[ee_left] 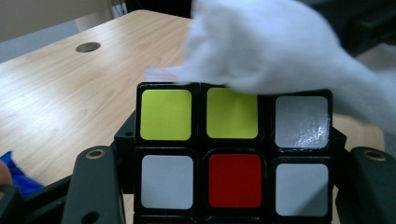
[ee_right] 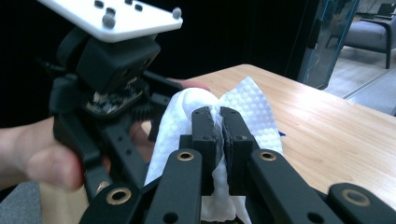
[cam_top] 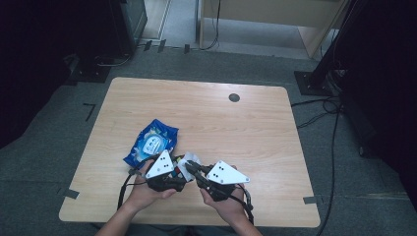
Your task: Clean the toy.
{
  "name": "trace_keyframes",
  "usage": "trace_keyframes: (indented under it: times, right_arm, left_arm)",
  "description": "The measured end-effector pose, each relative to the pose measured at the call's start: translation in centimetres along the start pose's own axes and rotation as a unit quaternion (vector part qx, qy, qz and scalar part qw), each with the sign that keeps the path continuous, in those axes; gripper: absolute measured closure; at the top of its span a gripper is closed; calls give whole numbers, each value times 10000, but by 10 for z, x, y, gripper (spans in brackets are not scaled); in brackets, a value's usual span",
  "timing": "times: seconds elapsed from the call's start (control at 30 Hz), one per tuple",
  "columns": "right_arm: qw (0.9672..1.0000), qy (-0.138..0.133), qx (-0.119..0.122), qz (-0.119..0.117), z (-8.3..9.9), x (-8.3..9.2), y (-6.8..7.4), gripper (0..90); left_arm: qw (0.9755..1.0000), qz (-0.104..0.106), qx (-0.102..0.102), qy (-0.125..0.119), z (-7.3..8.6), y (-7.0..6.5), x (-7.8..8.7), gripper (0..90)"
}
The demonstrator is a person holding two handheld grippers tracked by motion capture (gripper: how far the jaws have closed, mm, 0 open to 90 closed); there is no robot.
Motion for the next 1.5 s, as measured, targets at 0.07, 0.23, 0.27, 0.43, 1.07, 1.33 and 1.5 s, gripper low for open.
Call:
trace_keyframes:
  times: [0.07, 0.23, 0.27, 0.43, 1.07, 1.33, 1.5]
  right_arm:
    - [10000, 18, -68, 56, 1, 0, -4, 863]
    - [9980, 402, -396, 287, 25, -7, -28, 863]
    - [9968, 541, -441, 378, 34, -8, -35, 863]
    - [9872, 1187, -732, 773, 78, -9, -62, 863]
    - [9853, 837, -1358, 606, 76, 1, -65, 483]
    - [9827, 455, -1776, -262, 44, -19, -1, 348]
    - [9766, 417, -2095, -258, 41, -25, 9, 306]
  left_arm:
    - [10000, 80, -14, -48, -2, -3, 1, 340]
    - [9999, 109, -39, -94, -5, -4, 2, 340]
    - [9998, 121, 39, -145, -6, -3, 3, 340]
    - [9992, 104, 220, -326, -11, 8, 13, 340]
    - [9889, -51, 1310, -694, -21, 38, 19, 340]
    - [9844, -200, 1606, -685, -20, 42, 14, 339]
    - [9826, -168, 1725, -664, -20, 41, 11, 339]
Point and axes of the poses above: each handheld gripper's, and its own axes: x roughly backward along the jaws, z roughly out of its underside, y roughly to its left, the point moved 10 cm from there along -x, roughly forward along the jaws, and after that the axes turned 10 degrees about x, right-handed, at the moved point
